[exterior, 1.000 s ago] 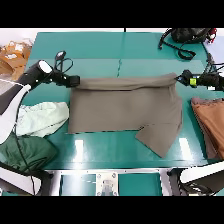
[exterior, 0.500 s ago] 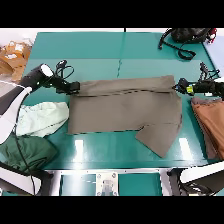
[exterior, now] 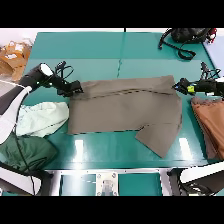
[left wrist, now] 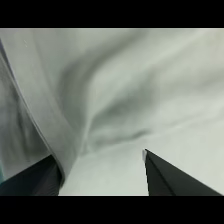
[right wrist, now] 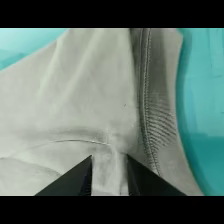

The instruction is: Fold the shirts.

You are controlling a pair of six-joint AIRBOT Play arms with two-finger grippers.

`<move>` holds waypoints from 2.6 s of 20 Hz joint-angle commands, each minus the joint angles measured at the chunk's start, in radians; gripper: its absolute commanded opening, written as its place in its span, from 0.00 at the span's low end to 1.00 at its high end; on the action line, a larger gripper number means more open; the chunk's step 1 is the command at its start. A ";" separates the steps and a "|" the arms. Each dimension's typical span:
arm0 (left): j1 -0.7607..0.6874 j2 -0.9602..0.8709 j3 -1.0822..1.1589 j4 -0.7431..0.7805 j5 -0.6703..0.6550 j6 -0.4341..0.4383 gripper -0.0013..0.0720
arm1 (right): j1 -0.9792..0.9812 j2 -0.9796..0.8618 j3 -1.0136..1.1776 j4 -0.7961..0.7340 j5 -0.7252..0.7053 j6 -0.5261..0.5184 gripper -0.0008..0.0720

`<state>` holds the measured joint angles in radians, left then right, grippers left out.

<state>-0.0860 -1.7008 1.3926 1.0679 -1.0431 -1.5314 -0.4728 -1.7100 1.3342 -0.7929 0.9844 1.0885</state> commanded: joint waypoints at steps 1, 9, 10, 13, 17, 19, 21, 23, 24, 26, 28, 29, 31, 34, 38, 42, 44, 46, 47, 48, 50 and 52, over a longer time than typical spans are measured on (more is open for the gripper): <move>0.001 0.000 0.072 0.050 -0.193 -0.018 0.79 | -0.039 0.021 0.052 -0.064 0.090 0.110 0.39; -0.007 0.041 0.197 0.206 -0.551 -0.057 0.06 | -0.147 0.264 -0.104 -0.188 0.222 0.220 0.03; -0.010 0.071 0.175 0.218 -0.552 -0.056 0.06 | -0.161 0.318 -0.147 -0.224 0.222 0.239 0.03; -0.015 0.237 -0.013 0.216 -0.465 -0.037 0.06 | -0.224 0.494 -0.293 -0.361 0.221 0.327 0.03; -0.015 0.536 -0.366 0.212 -0.288 -0.032 0.06 | -0.266 0.690 -0.535 -0.449 0.225 0.401 0.05; -0.015 0.661 -0.493 0.204 -0.245 -0.032 0.06 | -0.266 0.740 -0.657 -0.461 0.248 0.430 0.39; -0.015 0.748 -0.581 0.203 -0.220 -0.032 0.06 | -0.265 0.754 -0.768 -0.452 0.262 0.431 0.52; -0.015 0.790 -0.631 0.200 -0.209 -0.057 0.06 | -0.254 0.754 -0.850 -0.407 0.242 0.438 0.53; -0.015 0.794 -0.643 0.186 -0.201 -0.065 0.06 | -0.244 0.754 -0.881 -0.376 0.219 0.438 0.53; -0.015 0.794 -0.671 0.149 -0.170 -0.066 0.06 | -0.206 0.753 -0.934 -0.319 0.158 0.437 0.53; -0.015 0.793 -0.709 0.101 -0.110 -0.066 0.06 | -0.151 0.745 -0.971 -0.283 0.100 0.437 0.53; -0.015 0.793 -0.731 0.082 -0.086 -0.066 0.15 | -0.119 0.732 -0.978 -0.265 0.075 0.437 0.52; -0.015 0.793 -0.782 0.029 -0.038 -0.066 0.79 | -0.068 0.706 -0.978 -0.235 0.043 0.436 0.52; -0.015 0.793 -0.852 -0.063 0.018 -0.066 0.75 | -0.039 0.702 -0.959 -0.184 0.035 0.392 0.39; -0.019 0.793 -0.964 -0.186 0.096 -0.066 0.75 | -0.041 0.703 -0.917 -0.217 0.056 0.396 0.37; -0.165 0.792 -1.075 -0.304 0.344 -0.086 0.75 | -0.041 0.703 -0.917 -0.217 0.056 0.396 0.37; -0.243 0.782 -1.088 -0.304 0.501 -0.153 0.75 | -0.041 0.703 -0.917 -0.216 0.056 0.396 0.37; -0.284 0.748 -1.088 -0.306 0.612 -0.187 0.75 | -0.041 0.703 -0.918 -0.217 0.062 0.396 0.38; -0.293 0.724 -1.088 -0.306 0.644 -0.197 0.75 | -0.040 0.703 -0.918 -0.217 0.065 0.395 0.39; -0.293 0.701 -1.087 -0.312 0.654 -0.197 0.75 | -0.040 0.703 -0.918 -0.217 0.068 0.395 0.43; -0.293 0.680 -1.087 -0.344 0.670 -0.195 0.52 | -0.040 0.703 -0.918 -0.216 0.068 0.396 0.46; -0.293 0.681 -1.071 -0.340 0.662 -0.150 0.06 | -0.040 0.703 -0.917 -0.217 0.082 0.396 0.47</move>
<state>-0.3676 -1.0019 0.3126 0.7486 -0.4274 -1.7042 -0.5140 -1.0080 0.4156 -1.0088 1.0470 1.4834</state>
